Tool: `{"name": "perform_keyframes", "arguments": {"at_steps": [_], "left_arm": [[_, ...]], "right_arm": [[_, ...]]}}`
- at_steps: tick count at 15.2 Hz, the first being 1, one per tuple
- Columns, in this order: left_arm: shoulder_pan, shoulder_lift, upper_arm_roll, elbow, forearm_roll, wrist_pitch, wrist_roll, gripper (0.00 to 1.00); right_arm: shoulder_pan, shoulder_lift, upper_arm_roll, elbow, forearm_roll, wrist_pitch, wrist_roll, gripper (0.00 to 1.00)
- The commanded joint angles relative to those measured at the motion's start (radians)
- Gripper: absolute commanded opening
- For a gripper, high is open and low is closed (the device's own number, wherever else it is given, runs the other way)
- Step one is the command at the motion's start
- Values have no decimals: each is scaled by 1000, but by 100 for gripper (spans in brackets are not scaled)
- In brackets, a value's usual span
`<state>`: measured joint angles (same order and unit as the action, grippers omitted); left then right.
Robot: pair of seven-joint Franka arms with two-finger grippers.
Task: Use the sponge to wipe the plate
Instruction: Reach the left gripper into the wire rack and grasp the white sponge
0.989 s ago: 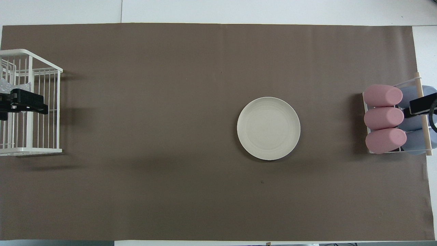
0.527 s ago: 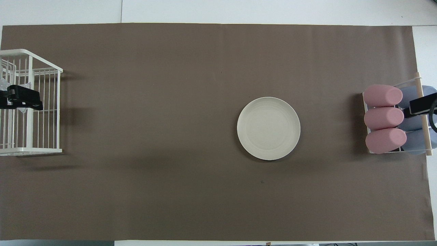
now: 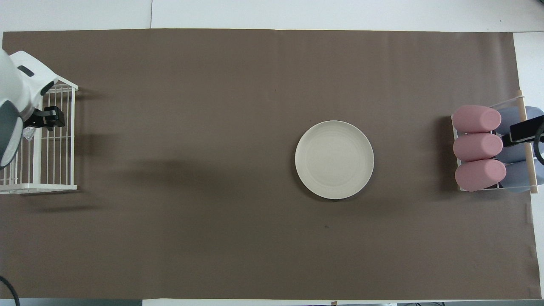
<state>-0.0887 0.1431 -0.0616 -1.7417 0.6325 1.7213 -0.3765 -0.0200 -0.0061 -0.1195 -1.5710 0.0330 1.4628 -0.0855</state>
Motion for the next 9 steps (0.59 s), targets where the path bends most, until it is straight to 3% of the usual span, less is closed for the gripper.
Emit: {"name": "perform_keyframes", "arguments": {"at_steps": [1, 5, 9], "left_arm": [[-13, 67, 11, 10, 126, 27, -24, 100], [-11, 136, 11, 5, 205, 52, -28, 100], [-8, 135, 11, -34, 243, 64, -28, 100]], "right_arm": [[-8, -14, 9, -6, -19, -13, -7, 100], [-6, -14, 9, -6, -18, -13, -7, 100], [-6, -14, 9, -7, -19, -13, -7, 100]]}}
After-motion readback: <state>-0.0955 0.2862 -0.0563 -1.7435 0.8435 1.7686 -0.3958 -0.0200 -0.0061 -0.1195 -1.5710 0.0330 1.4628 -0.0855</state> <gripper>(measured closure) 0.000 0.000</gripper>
